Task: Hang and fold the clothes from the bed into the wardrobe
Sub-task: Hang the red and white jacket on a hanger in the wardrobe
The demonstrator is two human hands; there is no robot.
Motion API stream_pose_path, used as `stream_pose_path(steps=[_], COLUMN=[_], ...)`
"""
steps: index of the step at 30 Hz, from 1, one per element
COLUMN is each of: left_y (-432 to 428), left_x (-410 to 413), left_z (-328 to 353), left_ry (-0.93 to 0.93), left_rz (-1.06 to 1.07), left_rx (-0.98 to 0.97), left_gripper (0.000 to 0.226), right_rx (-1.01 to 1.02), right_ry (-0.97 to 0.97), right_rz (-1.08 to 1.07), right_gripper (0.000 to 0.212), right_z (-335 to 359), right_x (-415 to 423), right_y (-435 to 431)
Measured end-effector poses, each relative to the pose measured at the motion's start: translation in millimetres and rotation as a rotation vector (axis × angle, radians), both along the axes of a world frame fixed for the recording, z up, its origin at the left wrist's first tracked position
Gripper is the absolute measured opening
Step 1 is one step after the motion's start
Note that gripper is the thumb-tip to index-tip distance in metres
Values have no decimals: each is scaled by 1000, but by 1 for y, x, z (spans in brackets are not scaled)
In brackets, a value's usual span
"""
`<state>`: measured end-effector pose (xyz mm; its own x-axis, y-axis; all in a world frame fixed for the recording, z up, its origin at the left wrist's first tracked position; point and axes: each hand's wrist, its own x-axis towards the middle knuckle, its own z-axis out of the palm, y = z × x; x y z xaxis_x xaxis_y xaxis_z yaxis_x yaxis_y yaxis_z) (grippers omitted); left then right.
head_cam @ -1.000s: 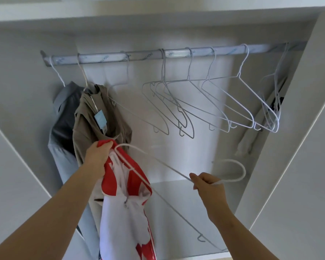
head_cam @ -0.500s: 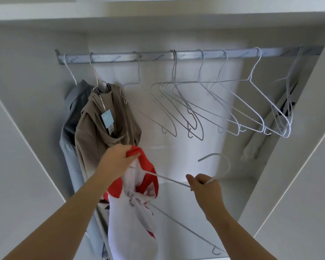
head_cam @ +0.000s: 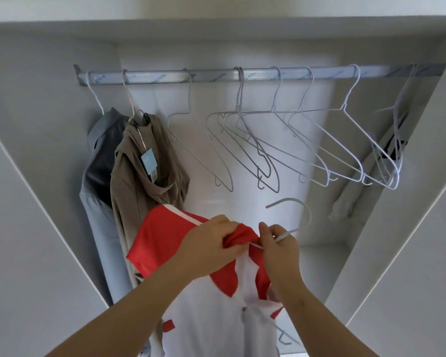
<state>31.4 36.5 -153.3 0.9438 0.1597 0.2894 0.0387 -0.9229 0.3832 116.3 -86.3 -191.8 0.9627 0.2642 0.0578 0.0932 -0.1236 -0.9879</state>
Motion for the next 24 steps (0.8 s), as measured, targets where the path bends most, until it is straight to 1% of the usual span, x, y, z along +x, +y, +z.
stream_pose_path(steps=[1, 2, 3, 4, 6, 7, 8, 10, 12, 14, 16, 18, 21, 24], left_y=[3, 6, 7, 8, 9, 10, 11, 10, 11, 16, 21, 26, 32, 32], left_x=[1, 1, 2, 3, 5, 6, 8, 8, 6, 4, 3, 0, -3, -8], left_z=[-1, -1, -1, 0, -4, -8, -10, -9, -4, -1, 2, 6, 15, 26], left_ry=[-79, -153, -165, -105, 28, 72, 77, 48, 29, -7, -83, -150, -251, -372], left_rz=[-8, -10, -3, -9, -11, 1, 15, 48, 79, 121, 176, 241, 336, 353], left_rx=[249, 402, 473, 465, 383, 342, 305, 219, 150, 100, 65, 19, -40, -121], left_gripper=[32, 39, 43, 47, 56, 59, 60, 61, 66, 67, 53, 40, 32, 23], right_rx=[-5, -13, -18, -16, 0, 1, -10, -15, 45, 98, 156, 174, 87, -78], right_ry=[-13, -22, -28, -33, -42, -49, -58, -76, -106, -189, -256, -269, -257, -145], right_rz=[8, 18, 25, 28, 30, 36, 46, 58, 43, -1, -93, -195, -224, -120], right_gripper=[37, 36, 34, 32, 31, 29, 27, 23, 17, 12, 13, 22, 31, 30], right_z=[0, 1, 1, 1, 1, 2, 4, 6, 9, 12, 12, 10, 0, -11], right_x=[0, -1, -2, -3, -5, -6, -6, -7, -9, -9, -5, 0, -1, -3], right_y=[-1, -1, -1, -1, -1, -1, -2, -2, -3, -4, -6, -10, -14, -12])
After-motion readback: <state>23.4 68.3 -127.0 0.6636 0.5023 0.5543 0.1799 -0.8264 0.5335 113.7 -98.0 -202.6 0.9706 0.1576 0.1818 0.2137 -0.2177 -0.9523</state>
